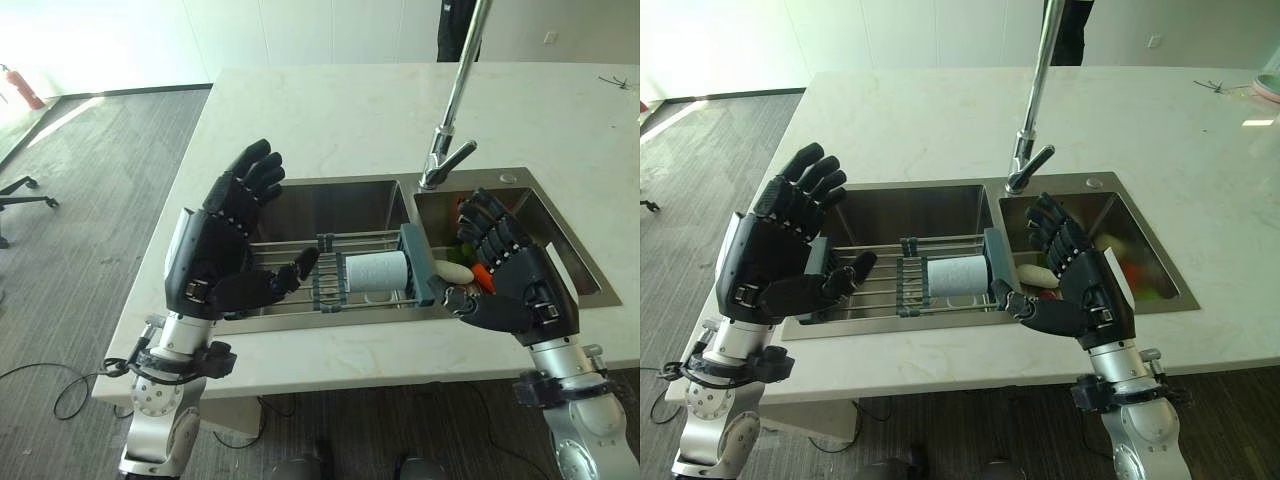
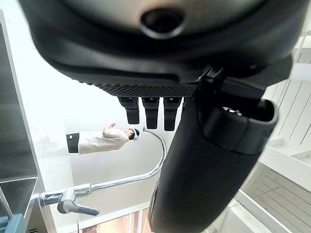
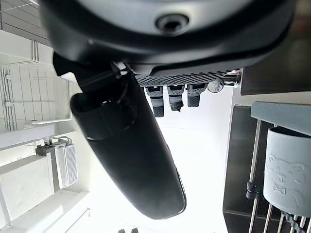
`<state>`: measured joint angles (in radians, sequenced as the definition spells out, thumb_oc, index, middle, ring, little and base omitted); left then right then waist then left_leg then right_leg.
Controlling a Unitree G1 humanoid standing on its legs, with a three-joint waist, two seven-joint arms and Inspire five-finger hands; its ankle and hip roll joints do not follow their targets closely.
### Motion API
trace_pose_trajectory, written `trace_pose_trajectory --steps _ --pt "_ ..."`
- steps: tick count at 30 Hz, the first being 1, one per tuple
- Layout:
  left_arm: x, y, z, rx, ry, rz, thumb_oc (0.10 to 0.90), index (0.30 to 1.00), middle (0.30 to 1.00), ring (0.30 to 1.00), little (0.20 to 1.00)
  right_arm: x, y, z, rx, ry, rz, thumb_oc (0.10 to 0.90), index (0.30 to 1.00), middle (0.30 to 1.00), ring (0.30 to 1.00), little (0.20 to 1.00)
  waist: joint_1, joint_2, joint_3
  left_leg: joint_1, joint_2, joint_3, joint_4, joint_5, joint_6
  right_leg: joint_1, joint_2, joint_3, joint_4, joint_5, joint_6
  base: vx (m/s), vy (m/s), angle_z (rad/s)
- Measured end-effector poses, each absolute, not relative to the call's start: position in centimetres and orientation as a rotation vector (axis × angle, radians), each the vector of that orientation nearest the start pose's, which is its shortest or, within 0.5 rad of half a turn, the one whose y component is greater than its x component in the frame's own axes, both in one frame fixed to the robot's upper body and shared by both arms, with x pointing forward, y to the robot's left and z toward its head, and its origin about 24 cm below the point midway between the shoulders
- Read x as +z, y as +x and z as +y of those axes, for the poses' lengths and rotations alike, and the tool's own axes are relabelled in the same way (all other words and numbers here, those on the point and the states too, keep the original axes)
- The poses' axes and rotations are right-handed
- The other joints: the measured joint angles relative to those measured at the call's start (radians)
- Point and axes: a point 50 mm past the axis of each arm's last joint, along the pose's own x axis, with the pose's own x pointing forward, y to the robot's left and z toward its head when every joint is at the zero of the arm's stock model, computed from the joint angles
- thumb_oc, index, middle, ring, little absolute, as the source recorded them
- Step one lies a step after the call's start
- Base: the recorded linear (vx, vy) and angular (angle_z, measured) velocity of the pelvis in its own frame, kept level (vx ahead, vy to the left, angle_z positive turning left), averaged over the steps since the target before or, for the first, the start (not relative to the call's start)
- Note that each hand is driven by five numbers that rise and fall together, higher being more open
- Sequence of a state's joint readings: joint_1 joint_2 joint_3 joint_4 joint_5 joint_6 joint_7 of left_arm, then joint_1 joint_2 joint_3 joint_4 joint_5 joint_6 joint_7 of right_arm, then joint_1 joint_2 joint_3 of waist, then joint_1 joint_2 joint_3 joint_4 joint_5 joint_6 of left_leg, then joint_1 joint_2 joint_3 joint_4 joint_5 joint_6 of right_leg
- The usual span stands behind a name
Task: Place the dishes in the dishwasher.
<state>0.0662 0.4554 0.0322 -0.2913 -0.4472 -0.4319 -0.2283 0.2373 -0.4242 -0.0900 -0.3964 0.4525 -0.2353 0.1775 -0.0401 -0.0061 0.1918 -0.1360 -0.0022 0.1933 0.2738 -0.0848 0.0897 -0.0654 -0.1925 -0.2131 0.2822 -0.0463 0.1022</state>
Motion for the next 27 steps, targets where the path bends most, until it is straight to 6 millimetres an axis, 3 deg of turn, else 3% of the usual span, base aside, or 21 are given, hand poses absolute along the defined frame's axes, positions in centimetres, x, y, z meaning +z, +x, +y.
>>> trace_pose_trajectory --steps 3,5,7,9,11,13,16,17,18,24,27 --pt "15.0 21.9 20.8 -0.297 0.122 -0.624 0.800 0.900 0.900 0.900 0.900 12.8 20.3 -20.8 0.241 -0.019 -0.423 0.800 0.900 0.900 0.900 0.900 0.025 -0.022 0.000 -0.006 0.012 0.062 0.009 -0.009 0.005 -0.031 -0.059 -0.029 0.011 -0.019 0.000 -0.03 -0.097 -0.56" --pt "15.1 22.4 21.2 -0.326 0.222 -0.570 0.800 0.900 0.900 0.900 0.900 13.5 20.8 -20.1 0.290 -0.032 -0.450 0.800 0.900 0.900 0.900 0.900 0.041 -0.039 0.001 -0.025 0.017 0.083 0.025 -0.022 -0.005 -0.048 -0.115 -0.013 -0.015 -0.016 0.028 0.00 -0.157 -0.42" --pt "15.0 22.5 21.2 -0.334 0.238 -0.541 0.800 0.900 0.900 0.900 0.900 13.9 21.1 -20.1 0.297 -0.043 -0.466 0.800 0.900 0.900 0.900 0.900 0.045 -0.042 0.000 -0.036 0.018 0.083 0.028 -0.018 -0.012 -0.038 -0.109 -0.014 -0.020 -0.016 0.029 0.02 -0.121 0.05" --pt "14.6 22.7 21.0 -0.354 0.279 -0.490 0.800 0.900 0.900 0.900 0.900 14.3 21.4 -20.1 0.307 -0.057 -0.474 0.800 0.900 0.900 0.900 0.900 0.045 -0.037 0.001 -0.041 0.024 0.080 0.037 -0.011 -0.023 -0.032 -0.094 -0.013 -0.022 -0.001 0.053 0.04 -0.105 0.12" --pt "14.3 22.9 21.1 -0.391 0.373 -0.423 0.800 0.900 0.900 0.900 0.900 14.5 21.7 -20.1 0.312 -0.075 -0.468 0.800 0.900 0.900 0.900 0.900 0.044 -0.032 0.000 -0.033 0.042 0.073 0.019 0.003 -0.049 -0.034 -0.079 -0.017 -0.021 0.001 0.056 0.05 -0.095 0.00" --pt "14.2 23.0 21.4 -0.403 0.425 -0.374 0.800 0.900 0.900 0.900 0.900 14.6 21.7 -20.3 0.309 -0.083 -0.464 0.800 0.900 0.900 0.900 0.900 0.041 -0.028 -0.002 -0.032 0.062 0.069 0.005 0.008 -0.083 -0.043 -0.055 -0.014 -0.035 0.001 0.051 0.04 -0.127 -0.25" --pt "14.0 23.2 21.8 -0.399 0.458 -0.327 0.800 0.900 0.900 0.900 0.900 14.5 21.8 -20.4 0.311 -0.093 -0.439 0.800 0.900 0.900 0.900 0.900 0.026 -0.015 -0.010 -0.028 0.091 0.075 -0.003 0.014 -0.094 -0.053 -0.032 -0.011 -0.017 0.003 0.038 0.03 -0.116 -0.30" --pt "13.6 23.2 21.6 -0.409 0.487 -0.301 0.800 0.900 0.900 0.900 0.900 14.5 21.8 -20.5 0.315 -0.108 -0.424 0.800 0.900 0.900 0.900 0.900 0.007 0.001 -0.019 -0.020 0.107 0.076 -0.003 0.018 -0.100 -0.061 -0.017 -0.008 0.006 -0.013 0.003 0.05 -0.127 -0.22" --pt "13.6 23.3 21.5 -0.416 0.490 -0.300 0.800 0.900 0.900 0.900 0.900 14.5 21.8 -20.6 0.314 -0.112 -0.423 0.800 0.900 0.900 0.900 0.900 -0.007 0.019 -0.031 -0.014 0.118 0.074 -0.014 0.037 -0.107 -0.066 -0.001 -0.002 0.016 -0.021 -0.007 0.04 -0.128 -0.20" --pt "14.6 25.5 19.9 -0.484 0.535 -0.307 0.800 0.900 0.900 0.900 0.900 14.4 22.1 -20.7 0.333 -0.143 -0.389 0.800 0.900 0.900 0.900 0.900 -0.040 0.060 -0.060 0.023 0.124 0.072 -0.055 0.064 -0.118 -0.066 0.010 -0.001 0.058 -0.058 -0.028 0.01 -0.029 -0.02" --pt "14.7 25.9 18.9 -0.519 0.532 -0.313 0.800 0.900 0.900 0.900 0.900 14.2 22.2 -20.6 0.336 -0.142 -0.370 0.800 0.900 0.900 0.900 0.900 -0.054 0.063 -0.062 0.035 0.125 0.078 -0.057 0.066 -0.120 -0.065 0.015 0.006 0.067 -0.065 -0.029 0.02 0.003 -0.07"
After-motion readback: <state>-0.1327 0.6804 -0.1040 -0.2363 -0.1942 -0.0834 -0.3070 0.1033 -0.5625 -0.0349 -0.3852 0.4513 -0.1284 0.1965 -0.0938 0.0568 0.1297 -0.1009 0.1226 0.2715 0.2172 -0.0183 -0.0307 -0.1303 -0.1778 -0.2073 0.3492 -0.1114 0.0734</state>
